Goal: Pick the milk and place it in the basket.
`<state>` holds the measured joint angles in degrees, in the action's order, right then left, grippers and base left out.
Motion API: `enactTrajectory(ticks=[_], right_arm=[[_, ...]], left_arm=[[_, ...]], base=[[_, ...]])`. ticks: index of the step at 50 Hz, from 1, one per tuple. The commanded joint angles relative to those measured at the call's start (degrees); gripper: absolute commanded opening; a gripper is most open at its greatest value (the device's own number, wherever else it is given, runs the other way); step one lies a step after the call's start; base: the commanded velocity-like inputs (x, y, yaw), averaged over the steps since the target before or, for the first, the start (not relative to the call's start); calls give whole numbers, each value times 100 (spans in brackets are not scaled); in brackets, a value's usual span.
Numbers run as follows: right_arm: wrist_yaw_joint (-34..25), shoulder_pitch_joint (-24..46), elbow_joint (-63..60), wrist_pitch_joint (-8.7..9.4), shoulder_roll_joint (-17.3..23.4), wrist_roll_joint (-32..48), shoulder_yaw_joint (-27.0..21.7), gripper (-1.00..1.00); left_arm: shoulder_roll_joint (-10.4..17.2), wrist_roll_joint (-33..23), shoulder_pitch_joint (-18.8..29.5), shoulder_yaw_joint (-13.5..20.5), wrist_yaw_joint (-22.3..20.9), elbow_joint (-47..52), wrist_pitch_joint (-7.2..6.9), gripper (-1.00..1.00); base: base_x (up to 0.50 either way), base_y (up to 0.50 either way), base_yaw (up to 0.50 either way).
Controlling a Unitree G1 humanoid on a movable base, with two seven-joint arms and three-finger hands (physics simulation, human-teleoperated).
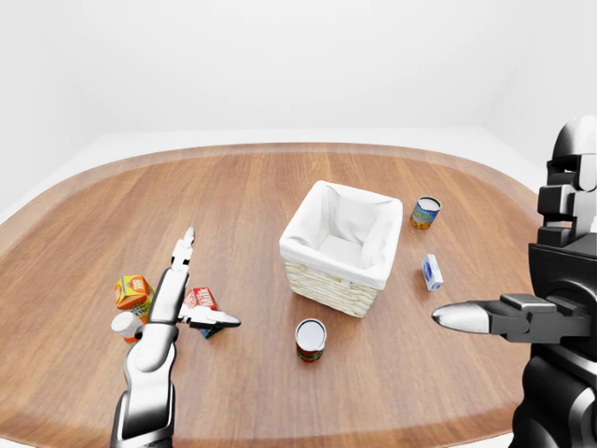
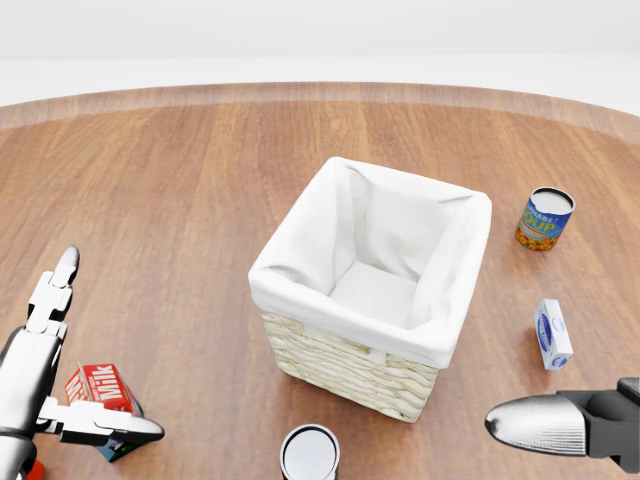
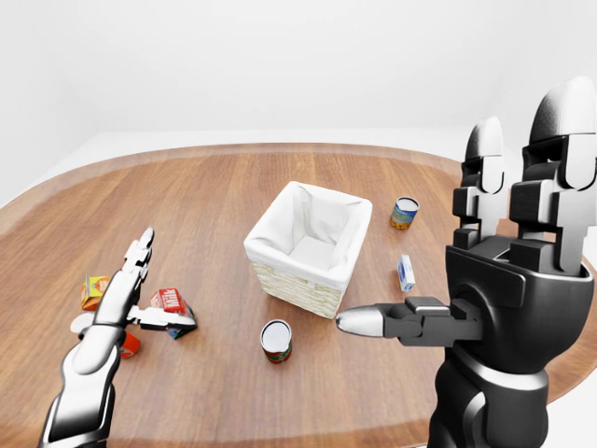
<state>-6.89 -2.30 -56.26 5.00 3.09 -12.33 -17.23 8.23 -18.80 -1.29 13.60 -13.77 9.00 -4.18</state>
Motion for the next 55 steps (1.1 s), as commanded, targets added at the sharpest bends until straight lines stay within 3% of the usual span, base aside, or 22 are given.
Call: enactTrajectory(ticks=[1,14,26,29,35,45,55], right_arm=[[-9,-15,-46,0,-2,-29,-11,100],[-15,-18,-67,0,-6,-26,-15,100],[-11,-20,-62,0,-10,-23,-8,100],[-9,-14,-55,0,-10,-25,-9,100],[-3,-12,-79,0,-10,-34,-4,100],[-17,-48,-94,0,-22,-12,29,100],[-31,-52,-84,0,-30,6,37,100]], left_arm=[[93,-2,78,34,91,-435,71,100],[220,42,246,34,194,-1147,354,100],[234,32,238,-19,251,-1306,411,100],[284,53,301,-2,317,-1602,577,100],[364,77,366,34,359,-1780,603,100],[498,-115,461,33,686,-2308,918,100],[556,-113,517,21,764,-2616,918,100]], base=[[0,0,0],[0,0,0],[0,0,0],[0,0,0],[0,0,0],[0,0,0],[0,0,0]])
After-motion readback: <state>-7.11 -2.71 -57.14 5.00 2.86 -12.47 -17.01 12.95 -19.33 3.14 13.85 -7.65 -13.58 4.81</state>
